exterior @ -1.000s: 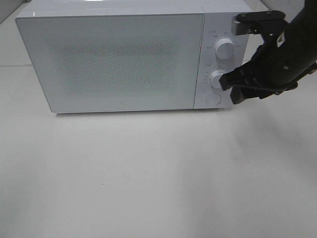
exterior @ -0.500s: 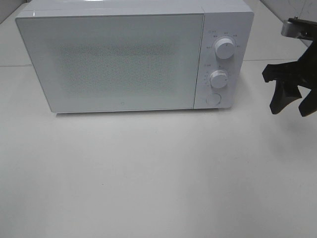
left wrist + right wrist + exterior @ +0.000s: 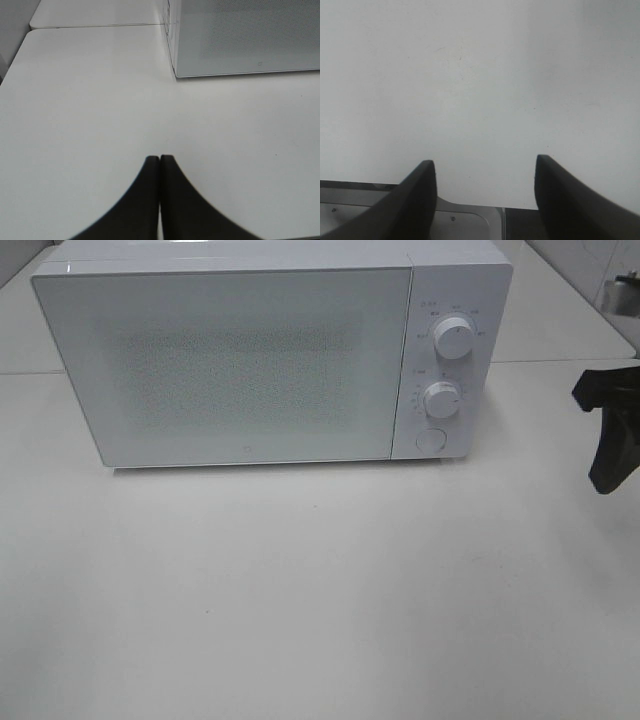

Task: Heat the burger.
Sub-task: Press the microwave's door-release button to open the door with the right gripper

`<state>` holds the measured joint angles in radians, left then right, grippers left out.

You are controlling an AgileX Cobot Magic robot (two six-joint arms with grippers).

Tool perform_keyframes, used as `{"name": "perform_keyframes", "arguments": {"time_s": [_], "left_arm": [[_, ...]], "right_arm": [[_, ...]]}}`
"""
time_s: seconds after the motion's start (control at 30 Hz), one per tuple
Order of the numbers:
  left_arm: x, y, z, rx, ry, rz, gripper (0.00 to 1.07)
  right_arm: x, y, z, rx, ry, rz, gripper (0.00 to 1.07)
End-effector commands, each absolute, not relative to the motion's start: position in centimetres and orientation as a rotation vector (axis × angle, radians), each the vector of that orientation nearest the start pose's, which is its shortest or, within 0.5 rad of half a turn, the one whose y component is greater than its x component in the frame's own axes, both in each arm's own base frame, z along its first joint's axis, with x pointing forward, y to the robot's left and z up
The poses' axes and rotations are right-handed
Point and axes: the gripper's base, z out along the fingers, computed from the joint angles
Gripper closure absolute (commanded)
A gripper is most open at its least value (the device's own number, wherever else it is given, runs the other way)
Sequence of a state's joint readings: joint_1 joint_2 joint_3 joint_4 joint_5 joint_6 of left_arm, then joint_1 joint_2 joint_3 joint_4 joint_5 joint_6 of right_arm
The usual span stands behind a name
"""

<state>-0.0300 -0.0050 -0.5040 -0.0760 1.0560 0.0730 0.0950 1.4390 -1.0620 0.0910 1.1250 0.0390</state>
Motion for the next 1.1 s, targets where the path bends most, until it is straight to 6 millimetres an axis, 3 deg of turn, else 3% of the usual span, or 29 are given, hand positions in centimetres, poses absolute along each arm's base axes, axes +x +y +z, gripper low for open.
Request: {"name": "perform_keyframes", "arguments": {"time_s": [0.03,0.07,0.13,0.23,0.3,0.33,0.4,0.43,0.5,0.57,0.7,1.1], "left_arm": [[-0.8,-0.6,27.9,0.098,1.995,-0.065,1.06],[-0.8,-0.6,27.9,0.098,1.995,-0.065,1.06],[-0.8,-0.6,27.9,0.098,1.995,-0.065,1.06],[-0.8,-0.6,27.9,0.098,1.995,-0.065,1.06],[-0.8,-0.6,27.9,0.098,1.995,-0.065,1.06],[-0.8,-0.6,27.9,0.098,1.995,-0.065,1.06],[-0.8,-0.6,27.9,0.098,1.995,-0.065,1.06],[-0.8,-0.6,27.9,0.098,1.995,-0.065,1.06],[-0.8,-0.6,27.9,0.098,1.995,-0.065,1.06],[-0.8,-0.6,27.9,0.098,1.995,-0.065,1.06],[-0.8,-0.6,27.9,0.098,1.995,-0.065,1.06],[-0.8,-0.6,27.9,0.098,1.995,-0.065,1.06]], "right_arm": [[24.0,3.0,29.5,-0.043,2.918,0.144,0.52],[24.0,3.0,29.5,-0.043,2.918,0.144,0.52],[21.5,2.7,32.2,-0.051,2.822,0.15,0.52],[20.8,2.7,32.8,-0.054,2.796,0.151,0.52],[18.7,2.5,33.6,-0.065,2.738,0.153,0.53],[18.7,2.5,33.6,-0.065,2.738,0.153,0.53],[16.6,2.3,33.4,-0.065,2.701,0.154,0.53],[16.6,2.3,33.4,-0.065,2.701,0.154,0.53],[13.9,1.8,32.4,-0.073,2.659,0.123,0.53],[13.4,1.7,31.9,-0.076,2.656,0.117,0.53],[10.4,1.2,30.3,-0.087,2.621,0.079,0.53],[5.8,0.6,27.5,-0.09,2.404,0.061,0.53]]}}
